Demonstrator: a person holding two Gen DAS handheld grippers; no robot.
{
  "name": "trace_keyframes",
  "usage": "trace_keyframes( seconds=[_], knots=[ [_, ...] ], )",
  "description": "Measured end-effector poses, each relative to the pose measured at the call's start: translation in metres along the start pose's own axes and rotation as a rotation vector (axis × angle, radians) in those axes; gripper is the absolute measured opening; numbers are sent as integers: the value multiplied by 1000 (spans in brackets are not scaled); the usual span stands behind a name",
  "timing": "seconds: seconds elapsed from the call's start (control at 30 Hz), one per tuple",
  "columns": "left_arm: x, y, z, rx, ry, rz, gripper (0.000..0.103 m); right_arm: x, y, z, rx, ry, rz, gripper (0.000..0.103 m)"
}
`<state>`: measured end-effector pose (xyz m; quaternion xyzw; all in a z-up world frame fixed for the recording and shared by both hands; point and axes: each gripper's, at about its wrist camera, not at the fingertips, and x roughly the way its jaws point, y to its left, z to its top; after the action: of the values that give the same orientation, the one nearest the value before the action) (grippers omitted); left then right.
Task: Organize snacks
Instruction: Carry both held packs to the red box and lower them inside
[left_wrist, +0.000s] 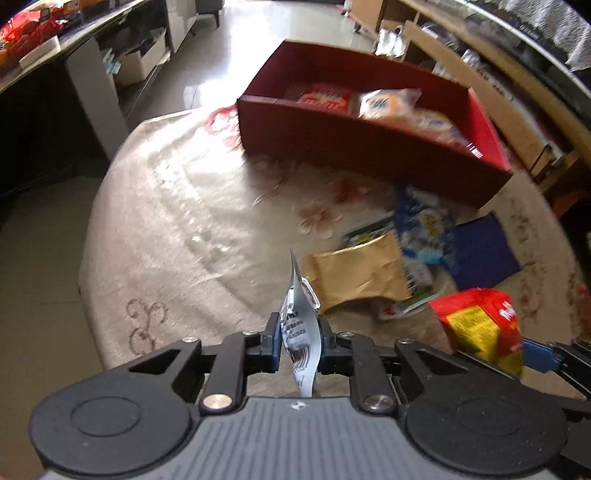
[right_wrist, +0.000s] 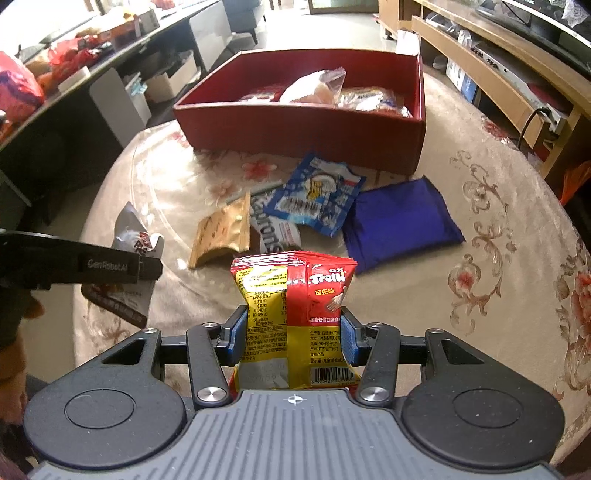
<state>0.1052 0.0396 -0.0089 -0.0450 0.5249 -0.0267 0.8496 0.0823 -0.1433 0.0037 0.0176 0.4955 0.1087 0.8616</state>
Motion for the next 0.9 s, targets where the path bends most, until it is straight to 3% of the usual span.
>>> trace_keyframes(
  seconds=[0.17, 0.9],
  knots=[
    [-7, -9, 16, 0, -36, -36, 18, -2, -7, 20, 27, -37, 0, 57],
    [8, -36, 125, -17, -173, -28, 19, 20, -26, 132, 59, -157, 15, 57]
  ],
)
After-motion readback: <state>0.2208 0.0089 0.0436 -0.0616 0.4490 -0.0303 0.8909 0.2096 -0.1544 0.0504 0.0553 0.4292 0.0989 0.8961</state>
